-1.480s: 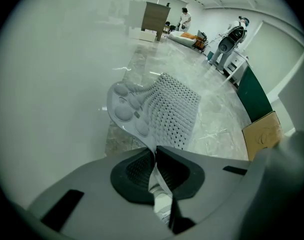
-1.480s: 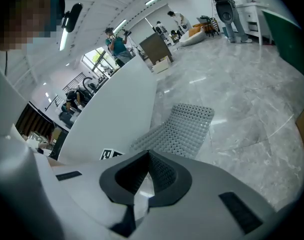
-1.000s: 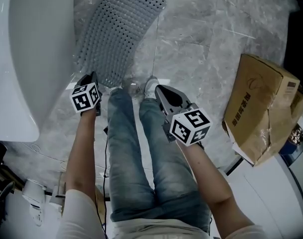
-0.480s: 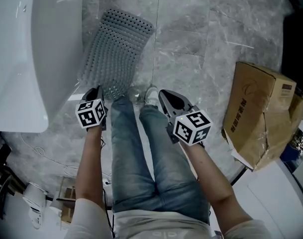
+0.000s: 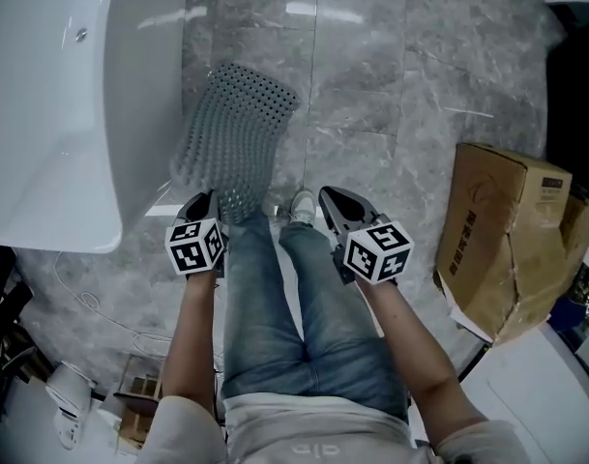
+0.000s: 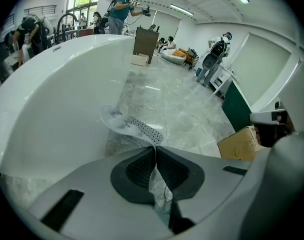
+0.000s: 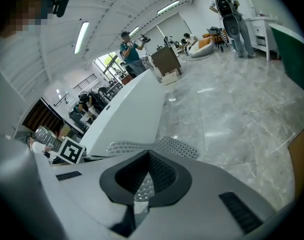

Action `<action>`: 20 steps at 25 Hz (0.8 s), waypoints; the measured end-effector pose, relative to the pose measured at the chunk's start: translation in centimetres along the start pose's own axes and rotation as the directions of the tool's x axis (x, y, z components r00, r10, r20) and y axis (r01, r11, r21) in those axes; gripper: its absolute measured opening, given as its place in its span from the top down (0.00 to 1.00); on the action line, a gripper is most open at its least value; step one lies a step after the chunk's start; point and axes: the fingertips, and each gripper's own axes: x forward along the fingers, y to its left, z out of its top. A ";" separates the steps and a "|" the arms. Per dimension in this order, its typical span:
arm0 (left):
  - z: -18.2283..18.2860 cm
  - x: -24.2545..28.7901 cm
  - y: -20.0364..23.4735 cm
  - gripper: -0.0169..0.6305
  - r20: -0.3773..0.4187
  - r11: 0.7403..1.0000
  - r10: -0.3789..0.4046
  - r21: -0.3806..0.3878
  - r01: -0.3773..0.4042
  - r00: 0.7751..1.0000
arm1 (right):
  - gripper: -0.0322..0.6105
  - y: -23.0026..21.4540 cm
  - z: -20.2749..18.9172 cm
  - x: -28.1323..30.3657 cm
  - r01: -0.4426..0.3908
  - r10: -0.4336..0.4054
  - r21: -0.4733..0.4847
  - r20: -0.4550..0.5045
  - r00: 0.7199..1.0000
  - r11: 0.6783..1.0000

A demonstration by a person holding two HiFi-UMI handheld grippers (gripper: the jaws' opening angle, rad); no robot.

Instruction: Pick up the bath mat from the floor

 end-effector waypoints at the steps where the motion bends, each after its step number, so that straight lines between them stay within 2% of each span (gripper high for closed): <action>1: 0.5 -0.7 -0.2 0.93 0.005 1.000 0.000 -0.003 0.000 1.000 | 0.91 0.4 0.5 -0.3 -0.002 0.002 -0.005 0.005 1.000 1.000; 8: 4.3 -6.0 -1.5 0.93 0.060 1.000 -0.006 0.002 0.006 0.998 | 0.91 3.6 4.0 -2.5 -0.020 0.022 -0.033 0.033 0.999 0.999; 15: 7.6 -10.0 -2.6 0.93 0.103 0.998 -0.033 -0.053 0.038 0.994 | 0.91 6.4 7.4 -4.1 -0.030 0.034 -0.057 0.061 0.998 0.998; 20: 10.5 -13.3 -3.7 0.93 0.145 0.996 -0.052 -0.064 0.061 0.988 | 0.91 8.8 10.1 -5.6 -0.041 0.048 -0.080 0.088 0.995 0.996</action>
